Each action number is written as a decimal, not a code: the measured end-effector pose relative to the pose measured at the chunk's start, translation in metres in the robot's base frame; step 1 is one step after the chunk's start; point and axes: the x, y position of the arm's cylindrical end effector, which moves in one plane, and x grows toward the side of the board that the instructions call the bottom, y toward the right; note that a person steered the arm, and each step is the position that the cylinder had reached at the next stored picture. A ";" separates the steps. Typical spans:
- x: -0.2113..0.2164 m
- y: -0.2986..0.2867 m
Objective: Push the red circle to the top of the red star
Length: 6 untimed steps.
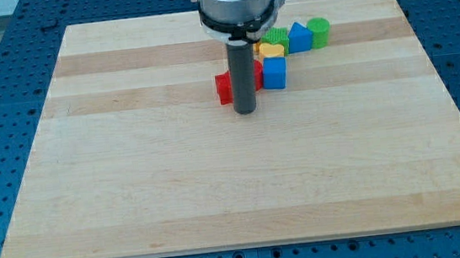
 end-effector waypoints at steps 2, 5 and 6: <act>0.011 0.032; -0.025 0.049; -0.033 0.048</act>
